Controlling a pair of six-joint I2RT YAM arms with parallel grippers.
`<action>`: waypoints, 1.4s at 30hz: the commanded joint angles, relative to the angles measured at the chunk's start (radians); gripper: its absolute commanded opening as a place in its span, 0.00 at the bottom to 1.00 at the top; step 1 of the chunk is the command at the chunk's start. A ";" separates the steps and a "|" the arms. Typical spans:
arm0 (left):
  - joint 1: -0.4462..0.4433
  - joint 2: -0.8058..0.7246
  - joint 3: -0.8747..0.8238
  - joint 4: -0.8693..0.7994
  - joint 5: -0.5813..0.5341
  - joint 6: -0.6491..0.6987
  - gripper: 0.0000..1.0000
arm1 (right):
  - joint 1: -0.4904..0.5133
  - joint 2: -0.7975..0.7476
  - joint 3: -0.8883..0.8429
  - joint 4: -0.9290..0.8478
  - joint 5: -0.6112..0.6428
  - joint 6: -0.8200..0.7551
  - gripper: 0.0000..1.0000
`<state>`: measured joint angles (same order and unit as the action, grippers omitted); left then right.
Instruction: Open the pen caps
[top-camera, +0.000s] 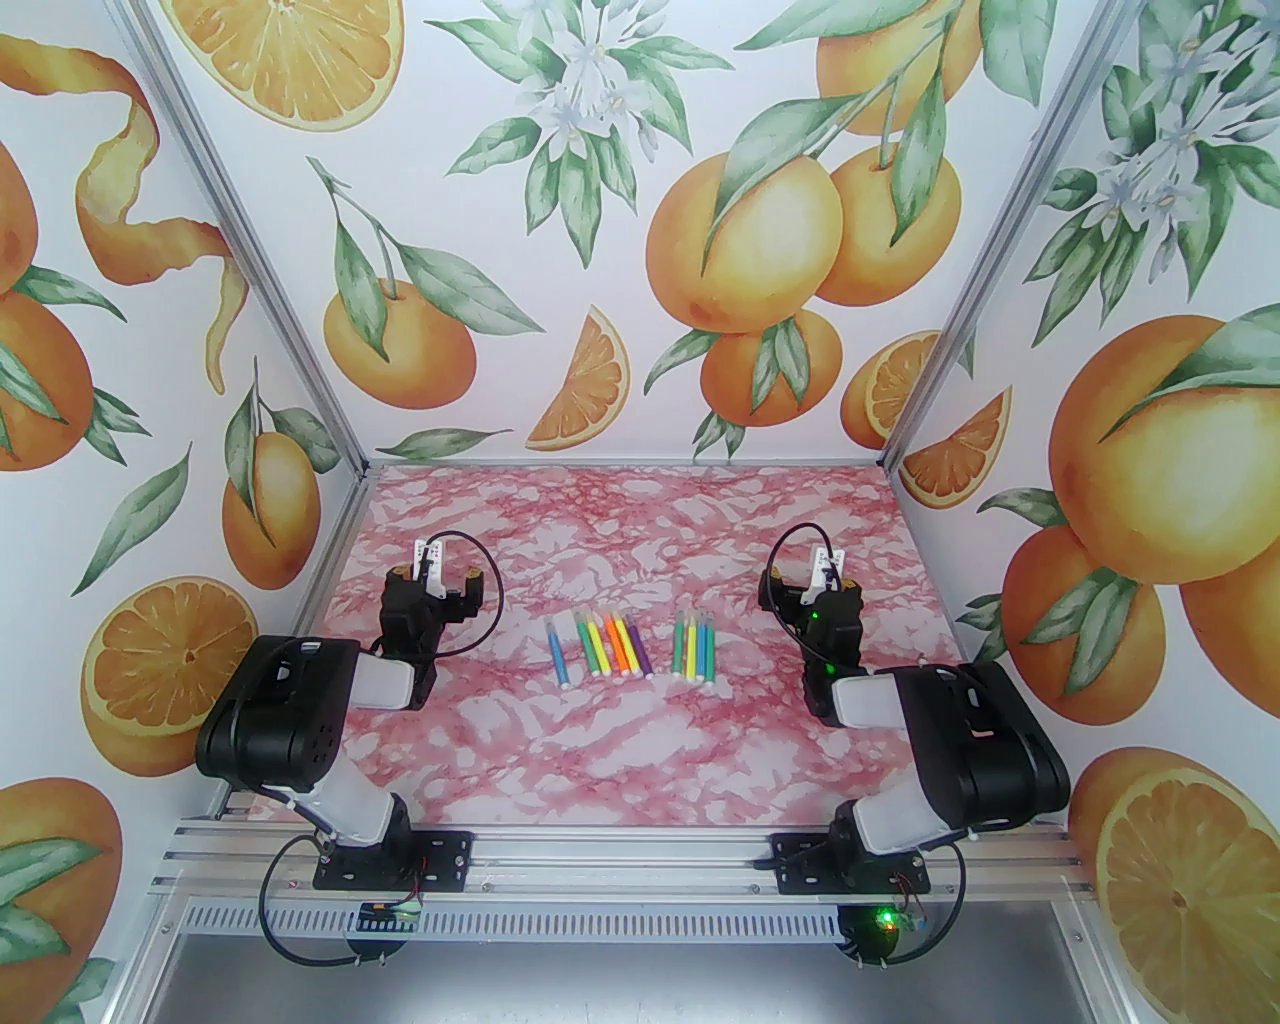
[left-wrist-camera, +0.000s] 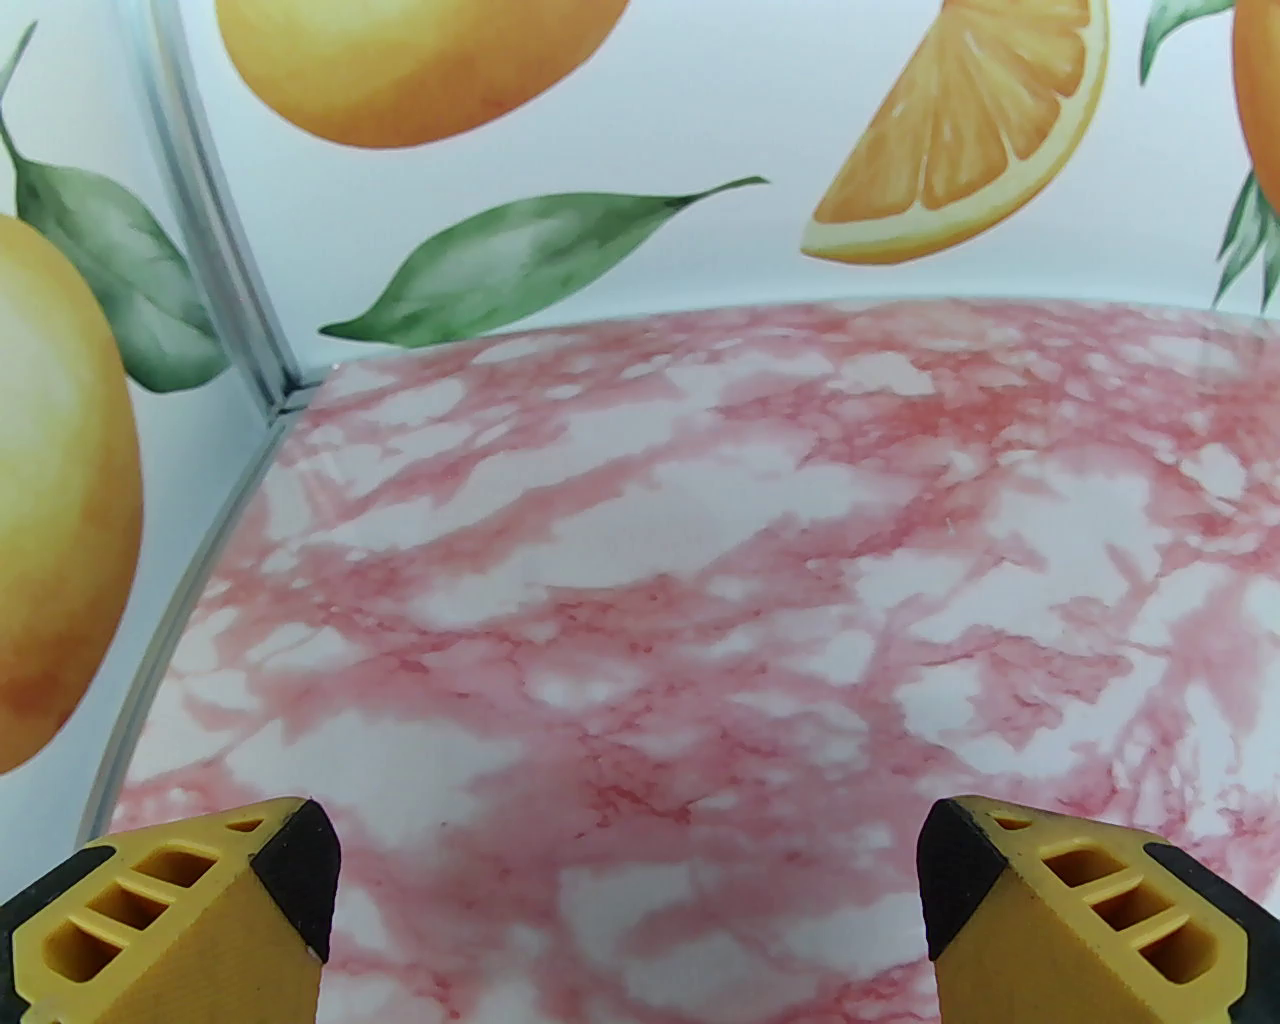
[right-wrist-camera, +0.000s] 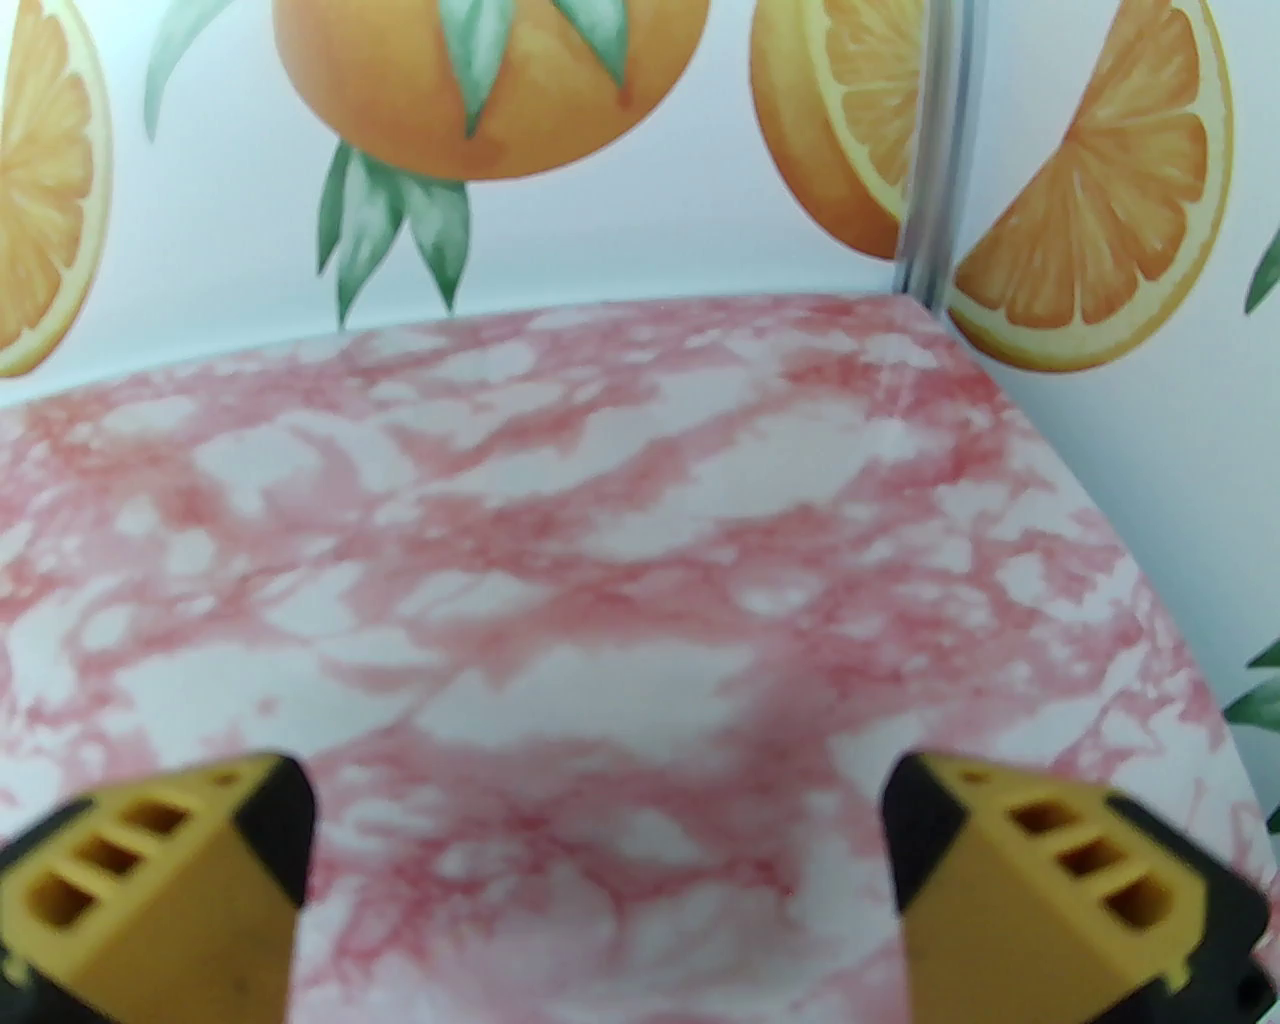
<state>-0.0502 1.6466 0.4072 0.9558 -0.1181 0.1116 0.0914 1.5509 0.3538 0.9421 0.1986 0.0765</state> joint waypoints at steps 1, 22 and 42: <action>0.010 -0.004 0.018 0.001 0.028 0.011 1.00 | 0.003 0.005 0.021 -0.002 -0.019 -0.016 1.00; 0.021 -0.005 0.018 -0.003 0.066 0.005 1.00 | 0.003 0.006 0.022 -0.004 -0.022 -0.015 1.00; 0.011 -0.061 0.040 -0.088 0.007 0.001 1.00 | 0.015 -0.091 0.035 -0.112 0.027 -0.014 1.00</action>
<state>-0.0357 1.6363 0.4129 0.9180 -0.0776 0.1112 0.0959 1.5154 0.3553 0.8867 0.1955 0.0685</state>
